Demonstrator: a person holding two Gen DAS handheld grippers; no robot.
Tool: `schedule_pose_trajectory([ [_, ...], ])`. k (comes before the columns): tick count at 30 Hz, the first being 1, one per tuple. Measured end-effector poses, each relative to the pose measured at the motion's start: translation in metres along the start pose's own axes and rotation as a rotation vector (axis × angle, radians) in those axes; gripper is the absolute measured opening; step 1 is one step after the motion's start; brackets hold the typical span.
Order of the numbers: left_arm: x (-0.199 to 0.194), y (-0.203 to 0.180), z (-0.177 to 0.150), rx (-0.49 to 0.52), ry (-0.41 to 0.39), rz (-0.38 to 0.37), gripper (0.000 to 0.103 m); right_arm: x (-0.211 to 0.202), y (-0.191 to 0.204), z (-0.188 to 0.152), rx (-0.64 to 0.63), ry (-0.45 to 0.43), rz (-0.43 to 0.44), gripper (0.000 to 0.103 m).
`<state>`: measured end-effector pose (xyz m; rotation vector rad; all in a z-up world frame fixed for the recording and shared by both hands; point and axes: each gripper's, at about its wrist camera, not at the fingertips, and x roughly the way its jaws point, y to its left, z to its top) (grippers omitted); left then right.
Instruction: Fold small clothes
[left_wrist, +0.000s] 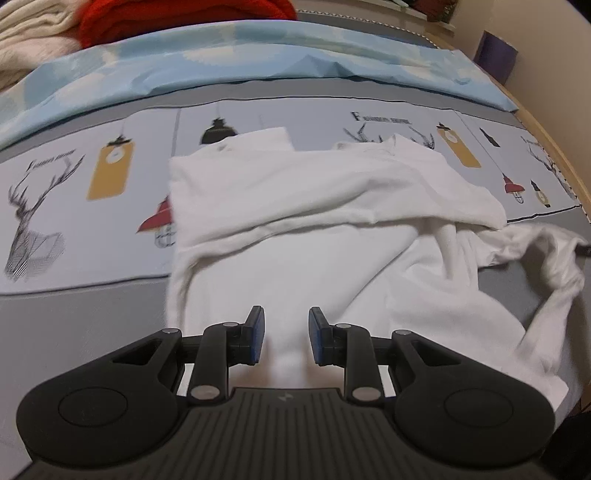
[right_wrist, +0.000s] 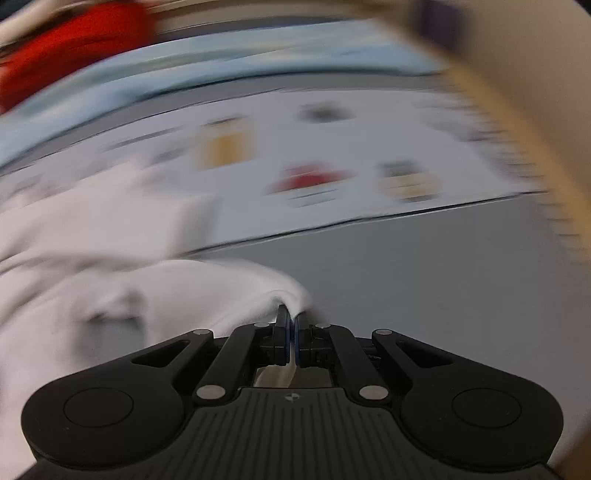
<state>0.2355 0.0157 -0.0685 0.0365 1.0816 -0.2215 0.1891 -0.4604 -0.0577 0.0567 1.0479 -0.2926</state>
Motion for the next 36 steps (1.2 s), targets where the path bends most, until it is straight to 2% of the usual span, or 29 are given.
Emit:
schedule_pose_trajectory([
  [2, 0.007, -0.01, 0.007, 0.004, -0.003, -0.012, 0.029, 0.012, -0.028, 0.014, 0.081, -0.006, -0.065, 0.001],
  [4, 0.015, -0.021, 0.012, 0.014, -0.001, -0.017, 0.029, 0.024, -0.043, 0.024, 0.109, -0.031, -0.136, 0.001],
  [7, 0.025, -0.033, 0.018, 0.043, 0.0, -0.026, 0.029, 0.042, -0.044, 0.04, 0.124, -0.106, -0.281, 0.002],
  [9, 0.03, -0.039, 0.022, 0.052, -0.001, -0.033, 0.029, 0.047, -0.045, 0.045, 0.125, -0.157, -0.344, 0.002],
  [11, 0.033, -0.041, 0.025, 0.05, -0.004, -0.042, 0.029, 0.051, -0.045, 0.047, 0.111, -0.166, -0.398, 0.002],
  [12, 0.035, -0.041, 0.027, 0.046, -0.005, -0.046, 0.029, 0.054, -0.046, 0.048, 0.11, -0.154, -0.435, 0.005],
  [13, 0.036, -0.041, 0.028, 0.043, -0.005, -0.048, 0.029, 0.057, -0.048, 0.05, 0.125, -0.14, -0.468, 0.015],
  [16, 0.04, -0.04, 0.032, 0.039, -0.004, -0.049, 0.028, 0.061, -0.049, 0.052, 0.188, -0.097, -0.491, 0.033],
  [17, 0.041, -0.04, 0.033, 0.038, -0.004, -0.049, 0.029, 0.056, -0.048, 0.054, 0.219, -0.102, -0.461, 0.035],
  [20, 0.039, -0.039, 0.038, 0.029, -0.014, -0.061, 0.031, 0.023, -0.03, 0.059, 0.307, -0.18, -0.238, 0.041],
  [22, 0.034, -0.039, 0.04, 0.024, -0.032, -0.073, 0.032, 0.004, -0.01, 0.058, 0.312, -0.255, -0.132, 0.046],
  [24, 0.03, -0.038, 0.041, 0.019, -0.045, -0.077, 0.032, -0.001, 0.013, 0.057, 0.306, -0.26, 0.041, 0.047],
  [27, 0.028, -0.036, 0.044, 0.003, -0.065, -0.072, 0.032, 0.015, 0.044, 0.048, 0.358, -0.153, 0.252, 0.047],
  [30, 0.028, -0.033, 0.046, -0.02, -0.077, -0.078, 0.032, 0.046, 0.071, 0.029, 0.48, 0.043, 0.39, 0.047],
  [33, 0.026, -0.033, 0.048, -0.035, -0.088, -0.099, 0.032, 0.072, 0.087, 0.015, 0.586, 0.156, 0.448, 0.047],
  [35, 0.026, -0.037, 0.049, -0.039, -0.095, -0.123, 0.032, 0.076, 0.095, 0.008, 0.626, 0.179, 0.428, 0.046],
  [36, 0.027, -0.04, 0.05, -0.037, -0.098, -0.134, 0.032, 0.077, 0.099, 0.007, 0.642, 0.187, 0.42, 0.039],
])
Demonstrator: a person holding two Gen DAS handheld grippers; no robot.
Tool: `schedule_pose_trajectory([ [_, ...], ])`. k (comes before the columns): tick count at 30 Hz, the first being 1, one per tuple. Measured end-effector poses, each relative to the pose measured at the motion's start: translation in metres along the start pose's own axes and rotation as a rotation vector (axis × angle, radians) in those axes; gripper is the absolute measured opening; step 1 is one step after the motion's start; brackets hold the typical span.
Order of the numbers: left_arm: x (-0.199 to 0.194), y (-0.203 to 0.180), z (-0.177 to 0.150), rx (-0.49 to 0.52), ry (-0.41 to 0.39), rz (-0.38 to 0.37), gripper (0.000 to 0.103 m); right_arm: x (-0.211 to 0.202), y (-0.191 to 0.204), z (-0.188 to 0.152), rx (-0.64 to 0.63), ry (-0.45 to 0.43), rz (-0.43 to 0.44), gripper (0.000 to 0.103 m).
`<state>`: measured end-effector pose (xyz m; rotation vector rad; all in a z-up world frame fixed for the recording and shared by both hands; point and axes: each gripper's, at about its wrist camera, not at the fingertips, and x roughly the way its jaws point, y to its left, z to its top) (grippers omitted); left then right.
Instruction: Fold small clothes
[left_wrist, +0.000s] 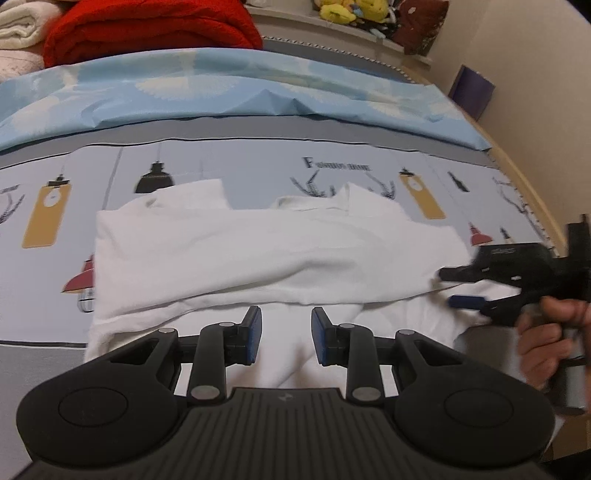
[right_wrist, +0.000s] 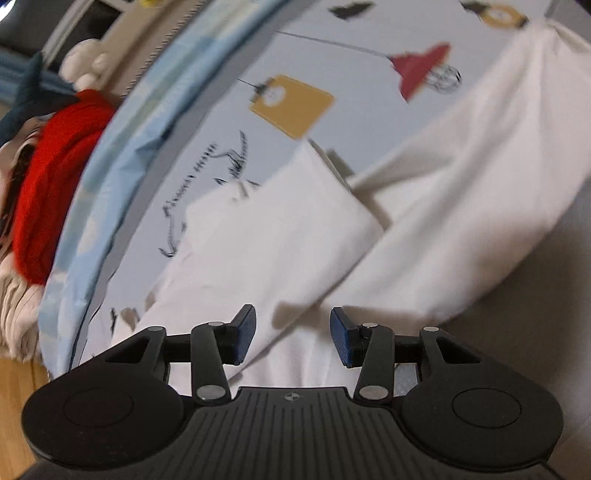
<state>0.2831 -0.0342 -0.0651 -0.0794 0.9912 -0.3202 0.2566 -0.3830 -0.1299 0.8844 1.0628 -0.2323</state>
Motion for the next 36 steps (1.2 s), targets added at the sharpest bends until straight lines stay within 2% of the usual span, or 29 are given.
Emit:
schedule_pose_trajectory([
  [1, 0.001, -0.004, 0.0, 0.003, -0.003, -0.014, 0.032, 0.0, 0.002, -0.004, 0.016, -0.009, 0.005, 0.018],
  [2, 0.002, -0.007, 0.001, 0.006, -0.005, -0.028, 0.032, 0.0, 0.004, -0.007, 0.019, -0.02, 0.02, 0.005],
  [3, 0.003, -0.01, 0.001, 0.01, -0.006, -0.046, 0.032, -0.002, 0.009, -0.008, 0.009, -0.037, 0.029, 0.0],
  [6, 0.009, -0.02, 0.002, 0.023, -0.008, -0.091, 0.033, -0.006, 0.027, -0.01, -0.09, -0.131, 0.037, 0.0],
  [8, 0.015, -0.024, 0.003, 0.026, -0.007, -0.109, 0.043, -0.009, 0.036, -0.008, -0.141, -0.135, 0.078, 0.0],
  [9, 0.019, -0.026, 0.003, 0.028, -0.002, -0.106, 0.044, -0.007, 0.039, -0.007, -0.149, -0.112, 0.076, 0.0],
  [11, 0.025, -0.026, 0.004, 0.03, 0.003, -0.096, 0.044, -0.002, 0.036, -0.008, -0.124, -0.042, 0.026, 0.003],
  [12, 0.029, -0.025, 0.004, 0.023, 0.005, -0.092, 0.045, 0.001, 0.032, -0.008, -0.098, -0.019, 0.028, 0.006],
  [13, 0.034, -0.023, 0.004, 0.011, 0.019, -0.081, 0.045, 0.006, 0.028, -0.009, -0.081, 0.001, 0.015, 0.021],
  [14, 0.039, -0.02, 0.005, -0.002, 0.037, -0.068, 0.045, 0.011, 0.024, -0.009, -0.067, 0.016, -0.011, 0.032],
  [15, 0.042, -0.02, 0.004, -0.012, 0.044, -0.066, 0.045, 0.015, 0.02, -0.008, -0.05, 0.016, -0.041, 0.048],
  [18, 0.048, -0.022, 0.003, 0.01, 0.053, -0.083, 0.045, 0.019, 0.014, -0.005, -0.003, -0.01, -0.061, 0.047],
  [20, 0.051, -0.026, 0.002, 0.026, 0.056, -0.088, 0.045, 0.017, 0.014, -0.002, 0.021, -0.035, -0.033, 0.03],
  [21, 0.052, -0.027, 0.002, 0.029, 0.054, -0.098, 0.046, 0.014, 0.015, -0.002, 0.025, -0.06, -0.03, 0.005],
  [22, 0.053, -0.028, 0.002, 0.031, 0.052, -0.107, 0.045, 0.01, 0.017, -0.001, 0.021, -0.085, -0.031, 0.001],
  [23, 0.054, -0.028, 0.002, 0.031, 0.046, -0.112, 0.046, 0.006, 0.019, -0.002, 0.017, -0.116, -0.023, 0.001],
  [26, 0.055, -0.03, 0.005, 0.032, 0.025, -0.13, 0.046, 0.0, 0.029, -0.003, -0.014, -0.149, 0.039, 0.001],
  [28, 0.052, -0.032, 0.008, 0.032, -0.003, -0.148, 0.045, -0.001, 0.036, -0.001, -0.035, -0.134, 0.121, 0.001],
  [31, 0.048, -0.037, 0.013, 0.041, -0.049, -0.191, 0.046, 0.001, 0.057, -0.004, -0.091, -0.035, 0.321, 0.001],
  [33, 0.046, -0.039, 0.014, 0.045, -0.075, -0.204, 0.048, 0.003, 0.073, -0.009, -0.133, 0.063, 0.47, 0.001],
  [36, 0.043, -0.033, 0.017, 0.008, -0.111, -0.206, 0.046, 0.004, 0.094, -0.019, -0.203, 0.168, 0.598, 0.001],
])
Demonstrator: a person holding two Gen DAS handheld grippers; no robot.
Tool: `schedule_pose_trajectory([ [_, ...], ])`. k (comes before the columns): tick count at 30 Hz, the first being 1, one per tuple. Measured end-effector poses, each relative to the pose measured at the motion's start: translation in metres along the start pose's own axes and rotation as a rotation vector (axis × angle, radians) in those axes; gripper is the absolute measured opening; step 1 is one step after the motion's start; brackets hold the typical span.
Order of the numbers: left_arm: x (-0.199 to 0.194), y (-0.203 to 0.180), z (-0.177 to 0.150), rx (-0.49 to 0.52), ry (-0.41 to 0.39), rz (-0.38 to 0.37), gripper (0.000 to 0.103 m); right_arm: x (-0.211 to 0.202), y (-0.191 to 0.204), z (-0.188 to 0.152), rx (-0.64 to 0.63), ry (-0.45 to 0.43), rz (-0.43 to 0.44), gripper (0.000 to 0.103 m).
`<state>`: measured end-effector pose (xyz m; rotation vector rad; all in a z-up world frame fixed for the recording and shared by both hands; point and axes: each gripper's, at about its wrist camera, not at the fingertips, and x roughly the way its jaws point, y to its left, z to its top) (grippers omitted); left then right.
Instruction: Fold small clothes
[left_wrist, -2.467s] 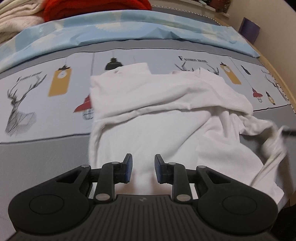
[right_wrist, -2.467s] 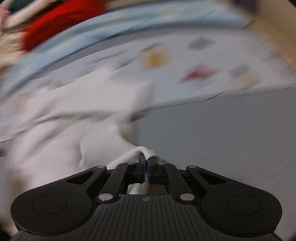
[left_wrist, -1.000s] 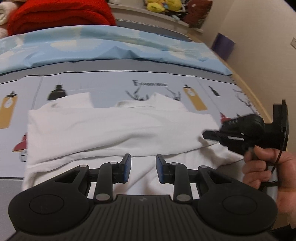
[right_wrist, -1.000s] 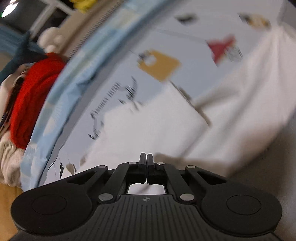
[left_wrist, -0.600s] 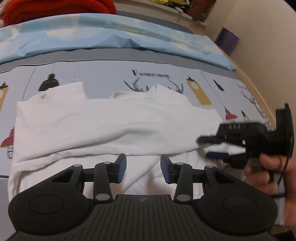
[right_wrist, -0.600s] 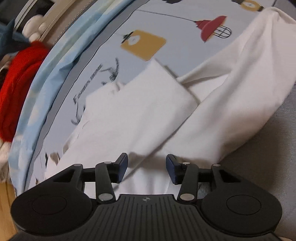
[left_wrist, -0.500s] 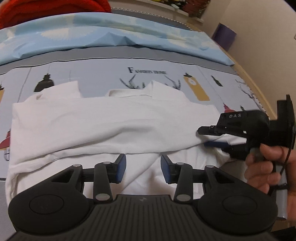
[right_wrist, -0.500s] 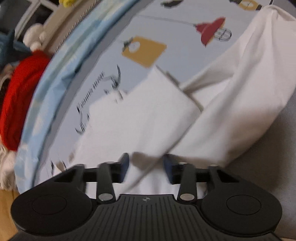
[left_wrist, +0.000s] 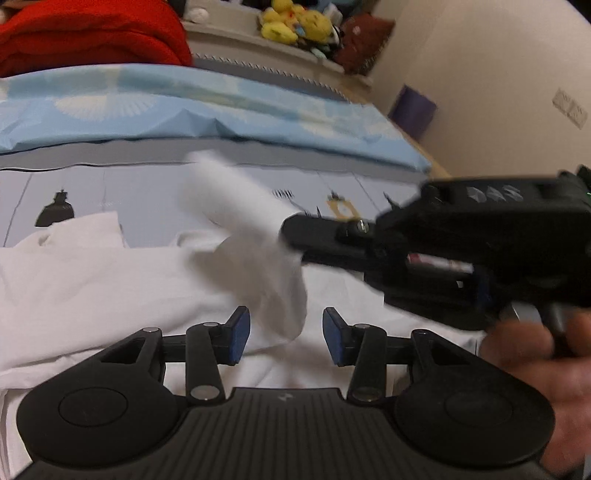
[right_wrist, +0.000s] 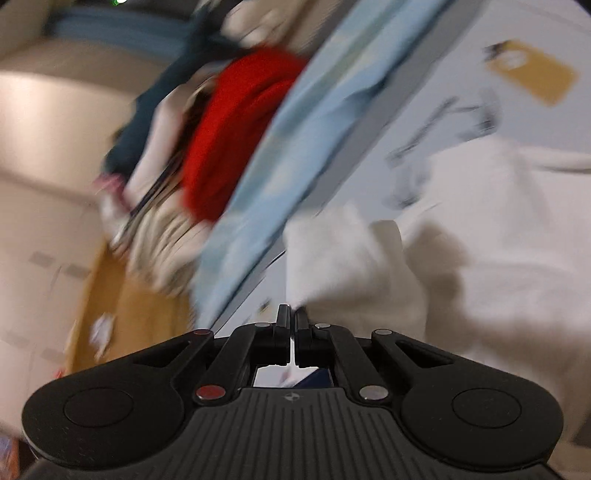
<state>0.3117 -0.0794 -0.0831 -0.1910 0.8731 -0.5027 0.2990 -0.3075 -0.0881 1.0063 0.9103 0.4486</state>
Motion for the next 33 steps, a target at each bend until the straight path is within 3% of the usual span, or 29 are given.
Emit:
schedule_pose_trajectory([
  [1, -0.004, 0.004, 0.002, -0.018, -0.022, 0.004, 0.034, 0.002, 0.005, -0.002, -0.019, 0.022, 0.018, 0.001],
  [2, -0.007, 0.008, 0.005, -0.032, -0.038, 0.005, 0.012, 0.005, 0.01, -0.003, -0.045, 0.037, 0.024, 0.001],
  [3, -0.011, 0.013, 0.008, -0.049, -0.05, 0.018, 0.004, 0.007, 0.014, -0.004, -0.068, 0.043, 0.016, 0.001],
  [6, -0.022, 0.029, 0.013, -0.092, -0.07, 0.087, 0.003, 0.012, 0.02, -0.004, -0.1, 0.059, 0.007, 0.005],
  [8, -0.029, 0.041, 0.019, -0.091, -0.052, 0.176, 0.003, 0.013, 0.025, -0.003, -0.142, 0.057, -0.026, 0.007],
  [10, -0.04, 0.067, 0.025, -0.139, -0.023, 0.287, 0.003, 0.009, 0.024, 0.0, -0.164, 0.038, -0.08, 0.029],
  [12, -0.062, 0.115, 0.03, -0.262, -0.021, 0.408, 0.003, 0.001, 0.023, 0.005, -0.166, -0.005, -0.152, 0.032],
  [14, -0.101, 0.177, 0.029, -0.419, -0.047, 0.648, 0.004, -0.006, 0.018, 0.01, -0.169, -0.059, -0.276, 0.032],
  [17, -0.171, 0.261, 0.012, -0.644, -0.086, 1.23, 0.006, -0.021, -0.006, 0.021, -0.088, -0.149, -0.48, 0.032],
  [18, -0.187, 0.276, 0.008, -0.698, -0.11, 1.297, 0.006, -0.021, -0.006, 0.021, -0.088, -0.149, -0.48, 0.032],
  [19, -0.194, 0.282, 0.007, -0.721, -0.13, 1.272, 0.009, -0.025, -0.012, 0.023, -0.067, -0.165, -0.512, 0.032],
  [20, -0.195, 0.28, 0.01, -0.714, -0.145, 1.214, 0.022, -0.028, -0.018, 0.024, -0.053, -0.177, -0.54, 0.032],
  [21, -0.189, 0.274, 0.014, -0.68, -0.156, 1.156, 0.03, -0.029, -0.021, 0.024, -0.049, -0.182, -0.558, 0.032],
  [22, -0.18, 0.264, 0.019, -0.633, -0.164, 1.089, 0.045, -0.028, -0.024, 0.025, -0.05, -0.186, -0.572, 0.032],
  [23, -0.169, 0.254, 0.023, -0.589, -0.165, 0.999, 0.049, -0.03, -0.028, 0.025, -0.052, -0.189, -0.585, 0.032],
  [27, -0.114, 0.222, 0.025, -0.487, -0.083, 0.595, 0.049, -0.026, -0.036, 0.025, -0.074, -0.189, -0.634, 0.032],
  [29, -0.089, 0.211, 0.018, -0.478, -0.004, 0.47, 0.049, -0.022, -0.039, 0.028, -0.089, -0.183, -0.668, 0.032],
  [31, -0.073, 0.204, 0.007, -0.464, 0.056, 0.431, 0.049, -0.021, -0.049, 0.034, -0.1, -0.169, -0.701, 0.035],
  [33, -0.053, 0.207, -0.005, -0.467, 0.186, 0.435, 0.048, -0.021, -0.059, 0.038, -0.098, -0.149, -0.733, 0.037],
])
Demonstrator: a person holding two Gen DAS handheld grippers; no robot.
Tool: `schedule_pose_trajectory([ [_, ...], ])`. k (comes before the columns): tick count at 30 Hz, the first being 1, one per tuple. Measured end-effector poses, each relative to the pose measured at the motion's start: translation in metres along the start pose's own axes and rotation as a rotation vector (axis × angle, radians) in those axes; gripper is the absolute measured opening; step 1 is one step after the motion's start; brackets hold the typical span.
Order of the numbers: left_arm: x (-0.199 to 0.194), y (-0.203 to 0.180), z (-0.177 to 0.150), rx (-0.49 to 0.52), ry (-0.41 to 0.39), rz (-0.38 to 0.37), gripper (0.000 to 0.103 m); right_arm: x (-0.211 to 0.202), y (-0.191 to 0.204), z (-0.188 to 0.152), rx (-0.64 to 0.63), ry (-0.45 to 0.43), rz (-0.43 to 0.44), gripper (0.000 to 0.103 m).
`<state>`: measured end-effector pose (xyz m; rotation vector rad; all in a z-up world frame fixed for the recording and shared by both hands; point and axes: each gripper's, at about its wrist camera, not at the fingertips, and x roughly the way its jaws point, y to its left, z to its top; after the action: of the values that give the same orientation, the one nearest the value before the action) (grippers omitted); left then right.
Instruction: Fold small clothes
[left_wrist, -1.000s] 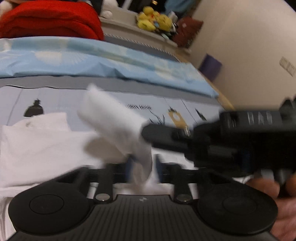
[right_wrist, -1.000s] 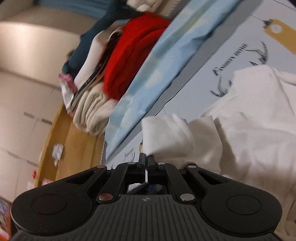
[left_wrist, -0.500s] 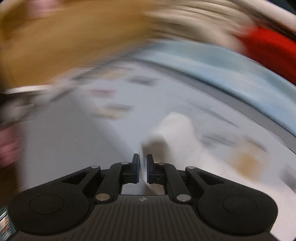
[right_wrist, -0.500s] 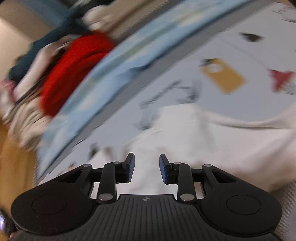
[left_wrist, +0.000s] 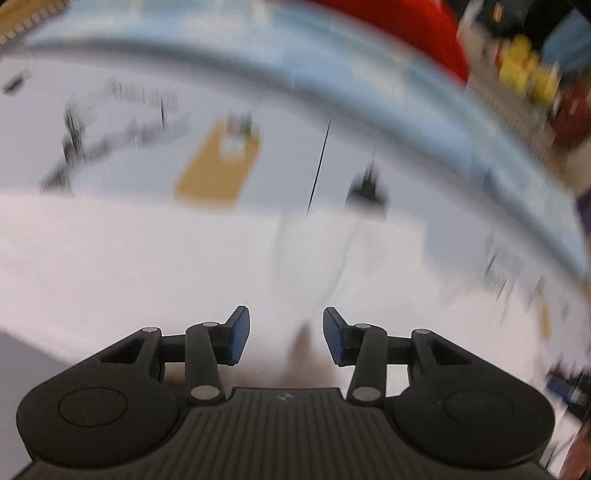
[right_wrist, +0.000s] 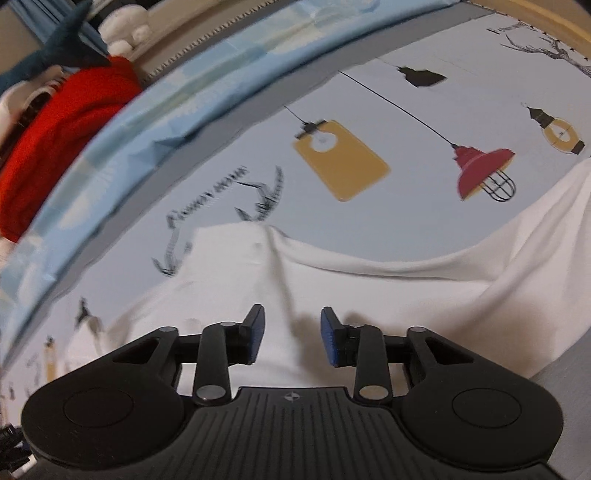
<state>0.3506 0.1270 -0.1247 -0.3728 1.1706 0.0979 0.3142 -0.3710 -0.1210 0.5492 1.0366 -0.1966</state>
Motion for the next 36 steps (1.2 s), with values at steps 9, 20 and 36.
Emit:
schedule_pose_trajectory([
  [9, 0.01, 0.023, -0.01, 0.05, -0.002, 0.418, 0.029, 0.011, -0.031, 0.007, 0.079, 0.043, -0.141, 0.037],
  [20, 0.023, -0.036, -0.052, 0.254, 0.12, 0.143, 0.057, -0.054, -0.092, 0.025, 0.196, -0.1, -0.176, 0.018],
  [36, 0.005, -0.067, -0.042, 0.324, 0.049, 0.165, 0.062, -0.089, -0.225, -0.001, 0.692, -0.099, -0.391, 0.046],
])
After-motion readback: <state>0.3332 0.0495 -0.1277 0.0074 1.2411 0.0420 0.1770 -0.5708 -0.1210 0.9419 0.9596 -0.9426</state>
